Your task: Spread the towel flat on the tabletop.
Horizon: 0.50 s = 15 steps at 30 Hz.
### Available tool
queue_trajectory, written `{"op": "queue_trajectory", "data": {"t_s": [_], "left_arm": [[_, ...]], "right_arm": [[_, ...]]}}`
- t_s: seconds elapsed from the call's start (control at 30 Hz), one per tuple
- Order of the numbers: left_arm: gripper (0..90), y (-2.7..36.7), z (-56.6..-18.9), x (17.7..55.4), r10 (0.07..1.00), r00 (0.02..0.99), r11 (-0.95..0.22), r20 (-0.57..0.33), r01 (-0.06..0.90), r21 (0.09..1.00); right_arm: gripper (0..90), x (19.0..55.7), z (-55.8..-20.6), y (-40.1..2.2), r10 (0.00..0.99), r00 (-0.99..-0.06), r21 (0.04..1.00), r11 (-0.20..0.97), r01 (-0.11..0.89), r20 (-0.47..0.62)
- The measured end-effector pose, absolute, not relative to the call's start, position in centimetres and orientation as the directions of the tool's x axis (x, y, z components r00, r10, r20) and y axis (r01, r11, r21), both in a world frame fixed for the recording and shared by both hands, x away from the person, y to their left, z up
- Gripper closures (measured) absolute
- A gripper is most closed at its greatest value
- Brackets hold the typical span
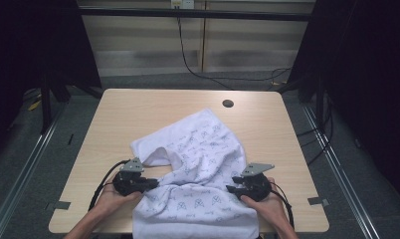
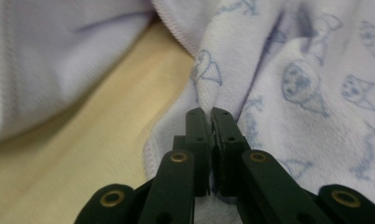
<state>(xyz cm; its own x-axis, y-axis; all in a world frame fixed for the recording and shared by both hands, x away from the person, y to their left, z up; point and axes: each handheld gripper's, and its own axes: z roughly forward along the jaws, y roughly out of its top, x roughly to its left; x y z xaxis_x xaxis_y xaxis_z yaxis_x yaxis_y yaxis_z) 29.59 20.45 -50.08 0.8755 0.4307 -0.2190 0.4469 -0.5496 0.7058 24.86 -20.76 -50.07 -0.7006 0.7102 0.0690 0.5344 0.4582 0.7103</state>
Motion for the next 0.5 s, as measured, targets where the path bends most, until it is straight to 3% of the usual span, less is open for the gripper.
{"op": "queue_trajectory", "data": {"t_s": [0.2,0.5], "left_arm": [[87.4,22.5,-49.8,26.8,0.400,0.875,-0.533,-0.273,0.464,0.707],[86.8,24.2,-48.6,23.2,0.323,0.885,-0.469,-0.336,0.458,0.755]], "right_arm": [[85.0,21.8,-50.0,-21.6,0.685,-0.718,0.707,0.448,0.547,0.122],[87.5,16.2,-48.3,-21.4,0.615,-0.769,0.749,0.426,0.508,0.173]]}}
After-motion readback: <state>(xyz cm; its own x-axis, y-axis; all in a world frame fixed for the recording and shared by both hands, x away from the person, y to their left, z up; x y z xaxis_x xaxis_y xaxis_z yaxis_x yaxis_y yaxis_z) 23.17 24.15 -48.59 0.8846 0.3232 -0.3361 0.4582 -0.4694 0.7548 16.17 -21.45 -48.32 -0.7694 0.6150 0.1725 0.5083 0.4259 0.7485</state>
